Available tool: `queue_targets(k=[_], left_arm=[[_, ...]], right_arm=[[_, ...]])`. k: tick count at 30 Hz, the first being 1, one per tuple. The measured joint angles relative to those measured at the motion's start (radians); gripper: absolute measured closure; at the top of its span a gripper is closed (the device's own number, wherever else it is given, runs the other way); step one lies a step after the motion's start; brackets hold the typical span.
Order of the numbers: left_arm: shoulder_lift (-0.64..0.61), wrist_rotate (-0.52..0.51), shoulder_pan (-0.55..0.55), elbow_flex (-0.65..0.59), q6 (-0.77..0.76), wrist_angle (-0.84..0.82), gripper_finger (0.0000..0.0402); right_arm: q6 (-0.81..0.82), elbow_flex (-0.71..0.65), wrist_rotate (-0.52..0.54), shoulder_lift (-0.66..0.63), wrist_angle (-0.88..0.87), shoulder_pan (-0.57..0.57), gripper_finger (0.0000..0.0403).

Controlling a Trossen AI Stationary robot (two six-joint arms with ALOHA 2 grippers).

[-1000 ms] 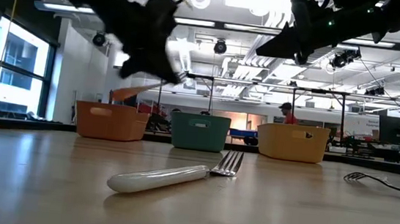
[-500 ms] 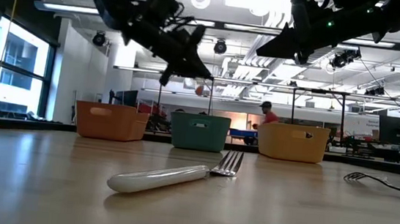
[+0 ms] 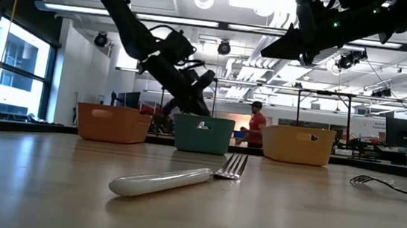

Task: Sort silverware by color (type)
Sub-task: Put the orange fork into the green bin, then put the white fork into the yellow bin

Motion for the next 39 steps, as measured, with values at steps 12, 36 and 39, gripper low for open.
queue_targets(k=[12, 36, 39], left_arm=[[-0.011, -0.004, 0.006, 0.0, 0.13, -0.072, 0.0342], [-0.692, -0.407, -0.506, -0.756, 0.341, 0.327, 0.0399], [-0.744, -0.477, -0.573, -0.799, 0.341, 0.325, 0.0399]], right_arm=[[0.002, 0.0, 0.0, 0.0, -0.005, 0.0, 0.0401], [-0.064, 0.096, -0.008, 0.251, -0.151, 0.296, 0.0401], [-0.041, 0.184, -0.028, 0.349, -0.212, 0.37, 0.0396]])
